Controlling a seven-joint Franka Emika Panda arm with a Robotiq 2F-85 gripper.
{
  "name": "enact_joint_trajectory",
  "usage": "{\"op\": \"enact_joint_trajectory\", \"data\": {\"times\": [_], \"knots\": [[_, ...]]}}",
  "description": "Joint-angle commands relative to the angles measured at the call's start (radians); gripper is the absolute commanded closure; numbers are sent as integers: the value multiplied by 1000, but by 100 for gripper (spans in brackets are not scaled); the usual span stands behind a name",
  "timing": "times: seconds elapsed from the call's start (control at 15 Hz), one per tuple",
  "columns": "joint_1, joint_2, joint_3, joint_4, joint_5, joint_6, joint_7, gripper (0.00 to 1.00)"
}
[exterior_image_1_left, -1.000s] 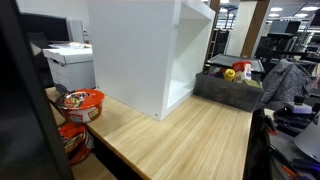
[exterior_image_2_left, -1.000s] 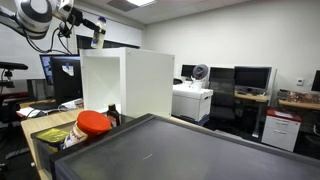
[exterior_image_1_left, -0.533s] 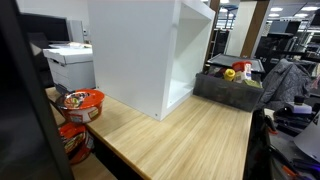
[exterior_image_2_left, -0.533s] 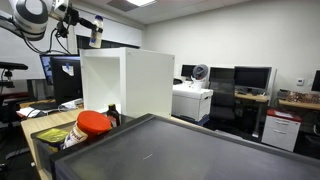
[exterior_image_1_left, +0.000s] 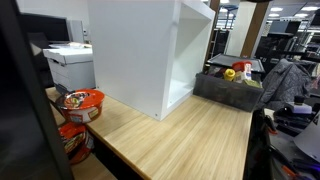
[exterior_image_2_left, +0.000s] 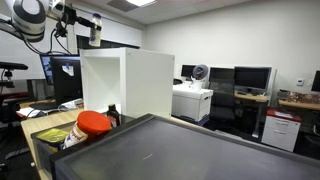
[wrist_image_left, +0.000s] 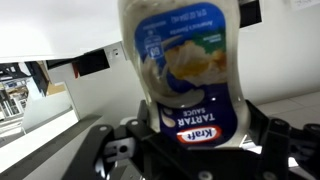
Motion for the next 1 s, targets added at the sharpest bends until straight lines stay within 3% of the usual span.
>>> {"op": "enact_joint_trajectory", "data": {"times": [0.0,0.2,0.4,0.47,0.6,0.93], "knots": [[-38,-51,11,0,10,17,-13,38],[-54,-72,20,-1,12,17,-12,38],[-58,-81,20,-1,11,10,-17,20],[-58,-83,21,-1,11,7,-18,7],[-61,-87,22,3,10,-4,-20,0],[-64,-97,14,16,6,-22,-30,0]]}}
